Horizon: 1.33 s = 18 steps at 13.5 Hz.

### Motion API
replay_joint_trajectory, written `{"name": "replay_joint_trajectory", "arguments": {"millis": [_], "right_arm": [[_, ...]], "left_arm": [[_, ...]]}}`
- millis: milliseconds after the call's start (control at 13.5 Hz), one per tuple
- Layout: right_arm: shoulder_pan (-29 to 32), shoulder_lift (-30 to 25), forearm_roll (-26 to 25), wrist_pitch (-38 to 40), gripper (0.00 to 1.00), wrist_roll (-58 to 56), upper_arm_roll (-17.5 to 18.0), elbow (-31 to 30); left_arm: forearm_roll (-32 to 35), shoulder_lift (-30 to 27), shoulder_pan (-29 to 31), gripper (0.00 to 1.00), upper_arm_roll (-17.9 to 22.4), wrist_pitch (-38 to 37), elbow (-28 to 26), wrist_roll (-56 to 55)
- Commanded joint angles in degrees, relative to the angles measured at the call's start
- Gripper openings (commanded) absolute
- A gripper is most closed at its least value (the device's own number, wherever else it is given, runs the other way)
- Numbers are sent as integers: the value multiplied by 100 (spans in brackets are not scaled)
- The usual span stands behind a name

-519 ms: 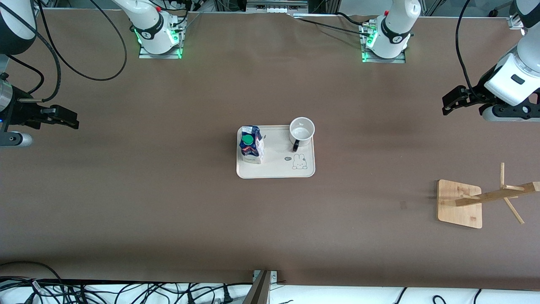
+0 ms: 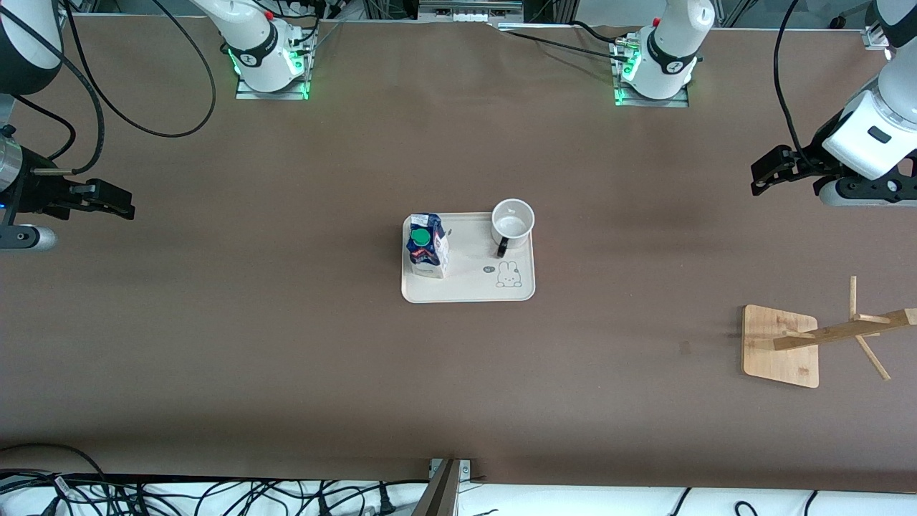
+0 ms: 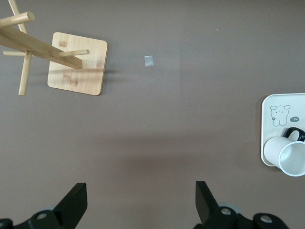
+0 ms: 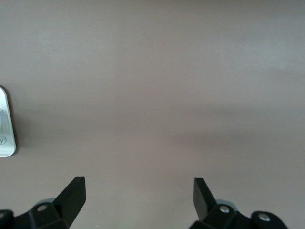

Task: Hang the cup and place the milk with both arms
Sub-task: 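Move the right gripper toward the milk carton on the tray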

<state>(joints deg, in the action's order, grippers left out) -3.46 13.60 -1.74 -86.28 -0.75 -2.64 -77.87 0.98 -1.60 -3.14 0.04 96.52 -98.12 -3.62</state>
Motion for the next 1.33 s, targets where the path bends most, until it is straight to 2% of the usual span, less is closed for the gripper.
{"name": "replay_joint_trajectory", "arguments": {"millis": [0,296,519,815,963,1111,1259], "right_arm": [[-14,46,148,50,100,-92,-27,96],[-32,142,244,7,100,31,-18,35],[-84,388,1007,-309,100,31,-9,43],[-382,713,1088,-511,100,40,-9,43],[-550,889,1315,-696,100,101,-9,43],[-594,1029,1824,-758,100,783,-9,43],[-944,1074,1809,-1020,100,1216,-9,43]], "left_arm": [[-28,90,-11,100,5,-143,188,107],[-28,90,-11,100,5,-143,188,107],[-28,90,-11,100,5,-143,188,107],[-28,90,-11,100,5,-143,188,107],[-28,90,-11,100,5,-143,188,107],[-28,90,-11,100,5,-143,188,107],[-28,90,-11,100,5,-151,188,107]]}}
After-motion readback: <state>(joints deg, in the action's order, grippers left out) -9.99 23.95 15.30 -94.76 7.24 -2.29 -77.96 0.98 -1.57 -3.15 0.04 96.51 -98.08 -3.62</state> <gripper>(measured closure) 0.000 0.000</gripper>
